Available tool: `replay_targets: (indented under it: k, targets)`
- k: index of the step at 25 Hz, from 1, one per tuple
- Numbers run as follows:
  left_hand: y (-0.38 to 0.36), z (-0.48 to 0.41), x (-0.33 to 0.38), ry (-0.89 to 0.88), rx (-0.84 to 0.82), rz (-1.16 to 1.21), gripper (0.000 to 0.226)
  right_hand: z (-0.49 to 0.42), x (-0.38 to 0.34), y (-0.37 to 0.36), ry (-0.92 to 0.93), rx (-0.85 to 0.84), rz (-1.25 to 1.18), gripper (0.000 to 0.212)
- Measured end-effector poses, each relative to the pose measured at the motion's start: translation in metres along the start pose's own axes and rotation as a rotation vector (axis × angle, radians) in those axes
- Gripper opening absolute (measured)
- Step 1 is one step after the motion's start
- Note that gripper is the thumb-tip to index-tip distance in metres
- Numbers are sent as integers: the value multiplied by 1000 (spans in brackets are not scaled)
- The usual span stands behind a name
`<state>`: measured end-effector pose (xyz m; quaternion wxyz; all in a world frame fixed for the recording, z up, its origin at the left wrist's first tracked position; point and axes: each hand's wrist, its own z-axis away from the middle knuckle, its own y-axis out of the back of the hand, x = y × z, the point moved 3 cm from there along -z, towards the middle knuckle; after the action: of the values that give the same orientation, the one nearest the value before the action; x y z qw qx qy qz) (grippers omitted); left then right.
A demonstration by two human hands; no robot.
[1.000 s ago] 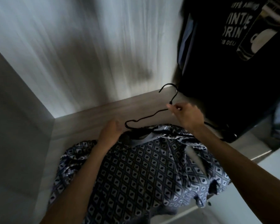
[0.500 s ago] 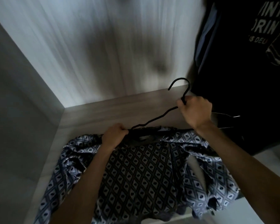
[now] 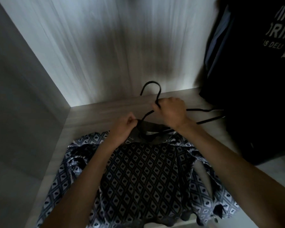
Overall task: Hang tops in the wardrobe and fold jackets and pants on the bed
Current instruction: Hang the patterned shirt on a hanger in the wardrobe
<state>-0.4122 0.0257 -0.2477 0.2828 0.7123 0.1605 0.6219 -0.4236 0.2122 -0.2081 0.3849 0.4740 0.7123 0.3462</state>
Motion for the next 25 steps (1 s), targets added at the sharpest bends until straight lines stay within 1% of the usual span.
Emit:
replay_targets:
  k: [1, 3, 4, 6, 8, 9, 11, 13, 14, 16, 17, 19, 20, 21, 22, 23, 24, 25]
  targets:
    - [3, 1, 4, -17, 1, 46, 22, 2, -12, -6, 32, -55, -77, 49]
    - [10, 1, 10, -52, 8, 114, 19, 6, -32, -20, 78, -283, -233, 46]
    - [14, 0, 10, -81, 9, 105, 20, 8, -39, -28, 92, -362, -313, 43]
    - [20, -3, 4, -133, 22, 44, 26, 10, -43, -33, 127, -409, -461, 31]
    - [24, -5, -8, -140, 59, 14, 28, 14, -27, -32, 129, -357, -549, 19]
    - [26, -6, -14, -123, 80, 28, 27, 20, -11, -31, 95, -328, -525, 15]
    - [27, -9, -23, -96, 68, 79, 25, 32, 21, -26, 10, -277, -359, 19]
    - [24, -9, -22, -96, -4, 134, 20, 44, 37, -21, -25, -226, -135, 27]
    - [21, -8, -19, -87, -33, 170, 17, 46, 37, -20, -2, -167, -73, 32]
    - [22, -7, -14, -60, -32, 169, 21, 41, 23, -21, 66, -94, -17, 41]
    - [24, -7, -13, -49, -12, 143, 22, 39, 14, -26, 97, -77, -12, 38]
    - [31, -9, -13, -63, 26, 124, 23, 39, -2, -35, 150, -37, -16, 22]
    - [33, -9, -12, -87, 37, 132, 25, 40, -7, -34, 147, 10, -6, 17]
    - [35, -10, -14, -103, 69, 138, 25, 42, -10, -30, 113, 87, 14, 14]
    - [37, -11, -14, -116, 111, 144, 27, 46, -12, -24, 73, 189, 34, 15]
    - [40, -13, -16, -119, 164, 154, 32, 53, -17, -19, 73, 286, 39, 20]
    - [43, -15, -19, -109, 213, 170, 37, 62, -22, -18, 142, 334, 30, 25]
    - [47, -16, -21, -94, 256, 181, 40, 74, -28, -22, 273, 321, 19, 24]
